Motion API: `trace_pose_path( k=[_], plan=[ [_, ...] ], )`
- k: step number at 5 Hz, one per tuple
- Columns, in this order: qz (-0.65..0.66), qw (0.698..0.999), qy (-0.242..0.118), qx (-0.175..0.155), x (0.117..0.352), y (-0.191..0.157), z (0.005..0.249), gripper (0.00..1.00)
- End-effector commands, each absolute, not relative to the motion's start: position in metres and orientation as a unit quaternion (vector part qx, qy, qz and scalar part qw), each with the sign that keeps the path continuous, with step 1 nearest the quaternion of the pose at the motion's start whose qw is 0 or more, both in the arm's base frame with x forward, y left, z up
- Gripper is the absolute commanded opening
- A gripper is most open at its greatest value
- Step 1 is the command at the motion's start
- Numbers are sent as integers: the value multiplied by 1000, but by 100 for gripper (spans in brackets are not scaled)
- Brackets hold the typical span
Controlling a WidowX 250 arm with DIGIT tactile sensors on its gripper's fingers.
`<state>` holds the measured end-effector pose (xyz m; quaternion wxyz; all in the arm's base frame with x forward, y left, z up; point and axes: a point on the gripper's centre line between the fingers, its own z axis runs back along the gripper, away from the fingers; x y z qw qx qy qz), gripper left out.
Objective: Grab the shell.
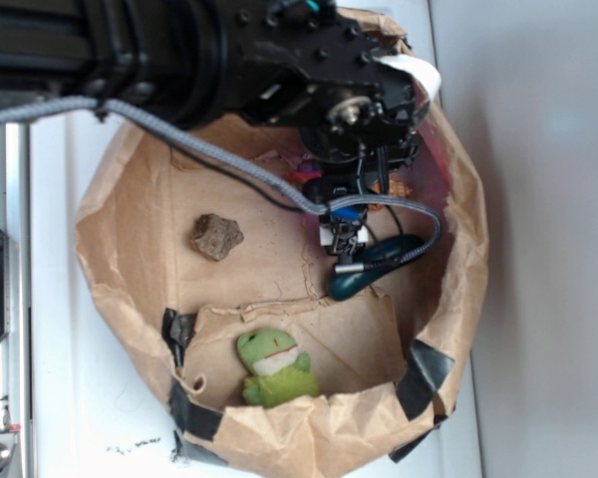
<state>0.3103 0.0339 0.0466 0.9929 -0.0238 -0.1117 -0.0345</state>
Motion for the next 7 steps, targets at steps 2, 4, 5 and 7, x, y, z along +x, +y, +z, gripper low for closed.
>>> trace_pose_path(
  k=[2,4,5,7],
  plan=[
    [-74,980,-181,-41,325,23,67,100],
    [-91,984,-155,4,329,11,22,100],
    [-79,986,-147,-3,331,14,22,0],
    [-86,984,-153,-2,332,17,24,0]
  ],
)
